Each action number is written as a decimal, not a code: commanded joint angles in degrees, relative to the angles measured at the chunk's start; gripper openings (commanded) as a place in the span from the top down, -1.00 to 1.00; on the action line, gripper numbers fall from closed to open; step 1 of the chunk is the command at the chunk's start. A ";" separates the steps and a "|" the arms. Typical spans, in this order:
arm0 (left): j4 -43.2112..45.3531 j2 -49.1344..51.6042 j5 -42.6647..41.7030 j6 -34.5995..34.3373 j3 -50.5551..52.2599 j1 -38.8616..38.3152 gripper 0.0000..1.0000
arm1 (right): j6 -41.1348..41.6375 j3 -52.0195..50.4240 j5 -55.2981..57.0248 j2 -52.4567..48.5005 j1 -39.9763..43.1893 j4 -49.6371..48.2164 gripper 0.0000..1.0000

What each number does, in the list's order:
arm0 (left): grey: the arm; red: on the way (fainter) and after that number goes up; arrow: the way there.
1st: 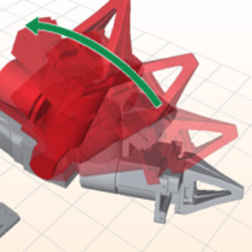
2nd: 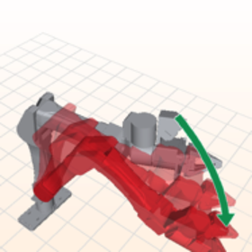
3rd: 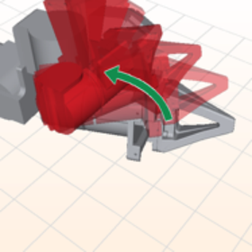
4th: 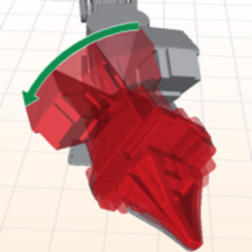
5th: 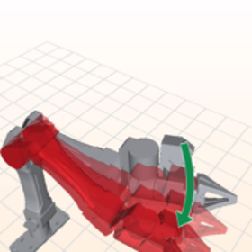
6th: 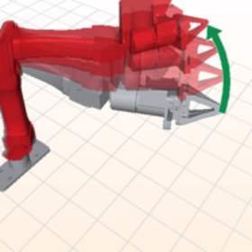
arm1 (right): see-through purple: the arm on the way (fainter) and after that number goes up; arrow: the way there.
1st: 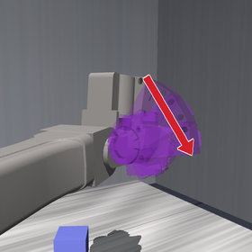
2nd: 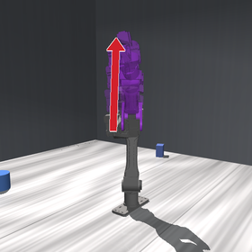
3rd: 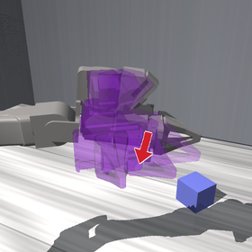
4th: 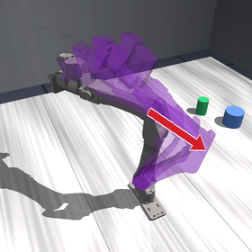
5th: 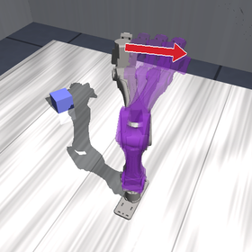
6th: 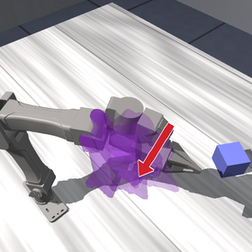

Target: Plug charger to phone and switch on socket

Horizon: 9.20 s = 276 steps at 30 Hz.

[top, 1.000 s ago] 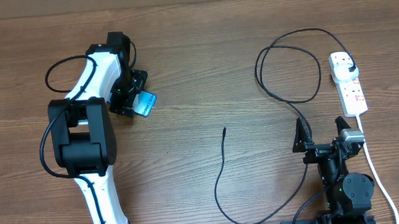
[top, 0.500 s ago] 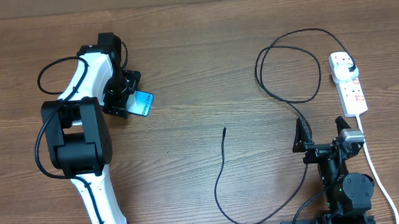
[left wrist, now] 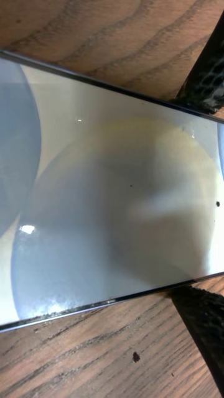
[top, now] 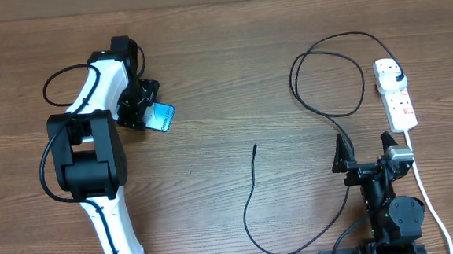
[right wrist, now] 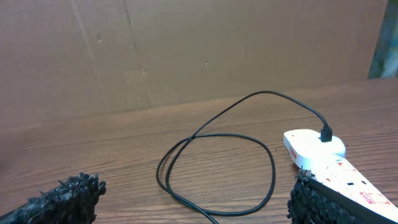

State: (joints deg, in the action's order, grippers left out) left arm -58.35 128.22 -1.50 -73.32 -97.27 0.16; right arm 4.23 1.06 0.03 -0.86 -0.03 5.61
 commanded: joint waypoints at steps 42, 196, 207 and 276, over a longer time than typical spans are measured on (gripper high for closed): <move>-0.17 2.47 0.00 4.07 0.07 0.68 0.91 | -0.20 -0.35 0.33 0.11 -0.24 -0.35 -1.00; -16.15 0.44 -36.39 13.27 -21.18 -7.39 0.92 | 4.15 0.98 -12.35 0.09 -0.24 -6.32 -1.00; -13.51 0.44 -33.88 13.07 -21.18 -7.39 0.92 | 12.55 18.84 -13.97 -10.25 -0.24 7.91 -1.00; -3.34 0.44 -36.94 -7.45 -21.18 -25.70 0.91 | 37.20 51.01 -33.16 -90.14 -13.84 1.16 0.00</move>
State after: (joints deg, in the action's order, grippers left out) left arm -61.65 129.36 -35.35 -80.66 -116.75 -25.43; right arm 42.78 51.53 -34.98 -91.09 -13.63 6.98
